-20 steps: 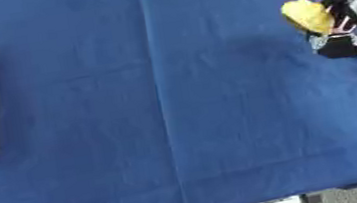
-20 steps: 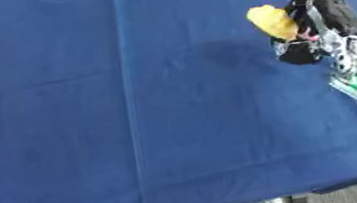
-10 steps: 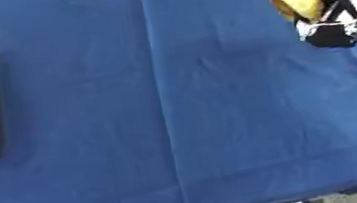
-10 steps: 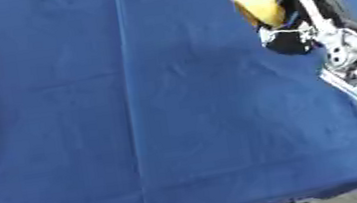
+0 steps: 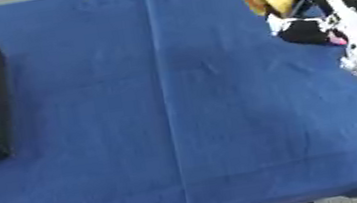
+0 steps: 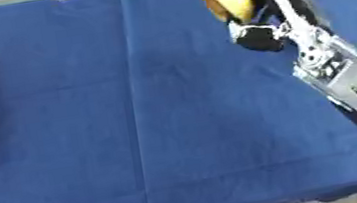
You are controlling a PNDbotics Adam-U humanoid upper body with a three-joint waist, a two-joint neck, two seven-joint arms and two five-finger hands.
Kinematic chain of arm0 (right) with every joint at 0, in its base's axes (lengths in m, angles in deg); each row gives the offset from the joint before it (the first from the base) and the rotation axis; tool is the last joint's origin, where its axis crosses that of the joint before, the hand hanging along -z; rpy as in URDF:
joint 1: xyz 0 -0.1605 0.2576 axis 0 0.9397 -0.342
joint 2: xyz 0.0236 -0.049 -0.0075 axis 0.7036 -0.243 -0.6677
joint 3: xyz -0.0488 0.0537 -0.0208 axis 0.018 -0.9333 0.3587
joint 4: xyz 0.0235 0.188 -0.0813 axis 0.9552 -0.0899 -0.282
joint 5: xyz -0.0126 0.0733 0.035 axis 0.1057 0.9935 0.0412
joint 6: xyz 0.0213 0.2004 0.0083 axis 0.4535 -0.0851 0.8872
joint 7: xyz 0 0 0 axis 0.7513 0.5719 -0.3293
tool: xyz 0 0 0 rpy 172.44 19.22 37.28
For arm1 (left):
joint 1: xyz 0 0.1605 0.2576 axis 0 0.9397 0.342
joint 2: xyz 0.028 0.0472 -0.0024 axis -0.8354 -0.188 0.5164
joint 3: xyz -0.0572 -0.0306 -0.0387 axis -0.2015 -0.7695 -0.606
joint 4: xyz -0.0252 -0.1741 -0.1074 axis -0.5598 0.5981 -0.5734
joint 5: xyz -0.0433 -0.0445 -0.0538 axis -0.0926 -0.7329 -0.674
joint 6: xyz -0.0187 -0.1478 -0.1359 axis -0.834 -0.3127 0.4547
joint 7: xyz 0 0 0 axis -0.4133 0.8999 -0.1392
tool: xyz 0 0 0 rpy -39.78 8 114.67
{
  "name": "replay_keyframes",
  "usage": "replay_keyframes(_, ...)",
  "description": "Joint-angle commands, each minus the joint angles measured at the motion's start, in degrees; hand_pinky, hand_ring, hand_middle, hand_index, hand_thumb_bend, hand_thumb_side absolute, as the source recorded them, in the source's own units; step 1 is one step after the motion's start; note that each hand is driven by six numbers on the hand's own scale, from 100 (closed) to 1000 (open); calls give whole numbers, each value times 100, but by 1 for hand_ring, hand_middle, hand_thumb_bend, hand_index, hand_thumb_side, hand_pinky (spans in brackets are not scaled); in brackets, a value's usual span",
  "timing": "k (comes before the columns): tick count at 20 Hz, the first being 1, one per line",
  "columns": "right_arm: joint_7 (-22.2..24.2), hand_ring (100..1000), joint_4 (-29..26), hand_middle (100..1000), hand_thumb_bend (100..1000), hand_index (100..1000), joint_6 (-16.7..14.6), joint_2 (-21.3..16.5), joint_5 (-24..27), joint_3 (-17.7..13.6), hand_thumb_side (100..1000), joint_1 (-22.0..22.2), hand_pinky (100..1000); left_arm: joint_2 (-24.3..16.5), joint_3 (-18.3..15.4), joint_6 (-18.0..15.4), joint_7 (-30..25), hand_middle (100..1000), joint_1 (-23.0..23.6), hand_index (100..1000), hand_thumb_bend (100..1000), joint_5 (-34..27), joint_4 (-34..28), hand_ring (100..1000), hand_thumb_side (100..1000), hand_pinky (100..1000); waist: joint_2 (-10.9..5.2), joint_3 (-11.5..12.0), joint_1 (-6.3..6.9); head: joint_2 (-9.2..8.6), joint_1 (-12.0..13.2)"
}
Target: Pick up the objects with one hand, pass them to the other hand, and then place them into the box on the other side of the table.
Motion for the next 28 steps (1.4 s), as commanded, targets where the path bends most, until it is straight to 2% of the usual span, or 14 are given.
replay_keyframes(1,12,522,-107,414,100,444,-29,68,54,62,100,-195,458,85,154,0,-299,627,-310,747,100,13,-104,699,515,711,-143,7,7,5,16)
replay_keyframes(10,291,523,-107,415,100,444,-163,374,277,421,100,-619,459,701,720,102,-1005,630,-933,747,100,232,-106,702,474,714,-202,17,1,5,154)
replay_keyframes(15,501,523,-107,414,100,443,-200,539,351,594,100,-810,458,1058,1000,235,-1338,637,-1129,752,100,432,-67,707,460,719,-219,31,8,5,266)
replay_keyframes(24,657,523,-107,413,100,441,-266,714,372,785,100,-969,458,1569,1436,324,-1979,661,-1375,767,100,1254,435,723,410,739,-234,32,17,5,406)
replay_keyframes(25,689,523,-107,414,100,441,-279,725,353,808,100,-985,459,1599,1470,319,-2050,666,-1396,770,100,1327,493,727,360,742,-234,33,21,5,421)
replay_keyframes(28,790,523,-107,414,100,442,-315,750,285,884,100,-1048,459,1695,1560,303,-2252,674,-1423,774,100,1598,677,732,348,749,-233,40,33,5,492)
